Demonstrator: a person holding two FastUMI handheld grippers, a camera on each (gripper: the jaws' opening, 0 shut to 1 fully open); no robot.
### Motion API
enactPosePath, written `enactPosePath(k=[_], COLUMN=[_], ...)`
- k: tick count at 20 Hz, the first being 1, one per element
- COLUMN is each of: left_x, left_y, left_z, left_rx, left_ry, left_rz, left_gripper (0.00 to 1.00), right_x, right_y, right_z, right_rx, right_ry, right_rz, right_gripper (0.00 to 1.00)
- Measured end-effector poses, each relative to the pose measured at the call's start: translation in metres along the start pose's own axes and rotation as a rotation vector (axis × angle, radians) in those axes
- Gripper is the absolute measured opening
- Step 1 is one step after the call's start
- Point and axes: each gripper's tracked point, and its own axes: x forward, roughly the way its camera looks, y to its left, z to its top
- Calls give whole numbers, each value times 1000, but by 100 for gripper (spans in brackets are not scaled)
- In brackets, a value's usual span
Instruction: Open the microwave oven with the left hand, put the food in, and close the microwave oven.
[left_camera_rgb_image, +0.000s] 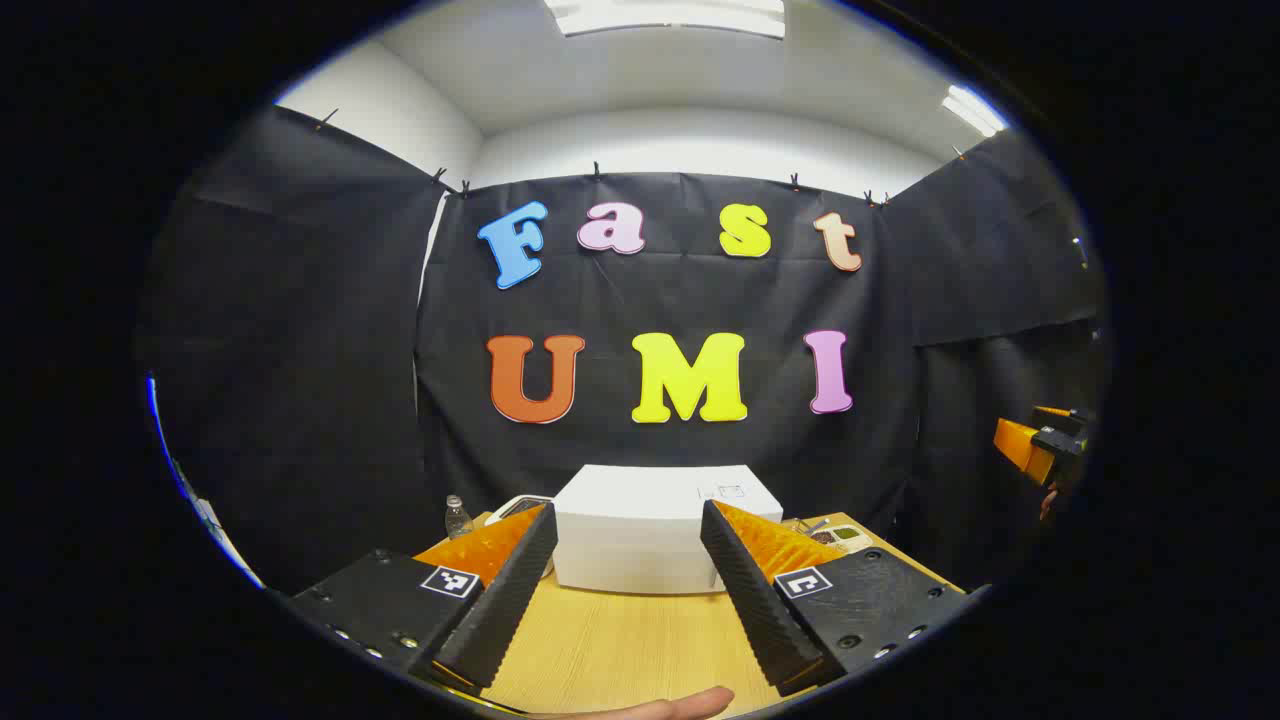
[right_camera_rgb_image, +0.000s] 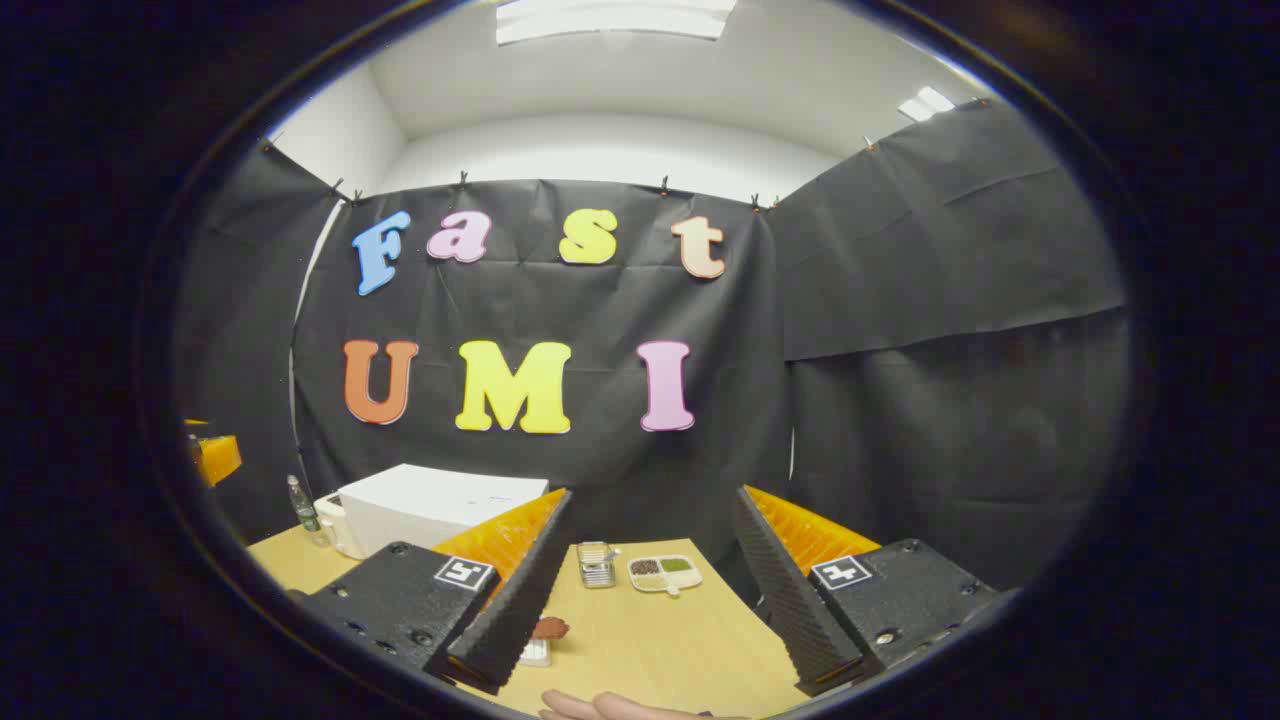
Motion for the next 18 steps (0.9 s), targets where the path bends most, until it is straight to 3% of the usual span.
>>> enactPosePath(k=[3, 4, 5, 6, 7, 12, 13, 14, 15, 18], left_x=[1, -1, -2, -3, -3, -3, -2, -1, 1, 7], left_y=[-12, -16, -18, -21, -22, -34, -34, -34, -35, -42], left_z=[-5, -6, -4, -1, -2, -8, -8, -9, -12, -18], left_rx=[-5, -10, -7, 1, 7, 13, 18, 21, 23, 16], left_ry=[15, 19, 16, 7, 3, 17, 18, 19, 23, 29], left_rz=[-27, -38, -43, -48, -50, -65, -63, -61, -60, -64], left_gripper=[92, 92, 92, 81, 92, 92, 92, 92, 92, 92], right_x=[-2, -3, -3, -4, -3, -3, -3, -3, -3, 0], right_y=[-8, -8, -10, -11, -13, -20, -21, -23, -24, -27], right_z=[-1, -1, -2, -2, -3, -6, -7, -7, -8, -10], right_rx=[-8, -6, -4, -5, -7, -7, -6, -7, -7, -3], right_ry=[-8, -7, -6, -5, -4, 1, 1, 3, 4, 6], right_rz=[-14, -11, -10, -10, -9, -11, -12, -11, -12, -13], right_gripper=[100, 92, 100, 100, 100, 100, 92, 92, 100, 100])
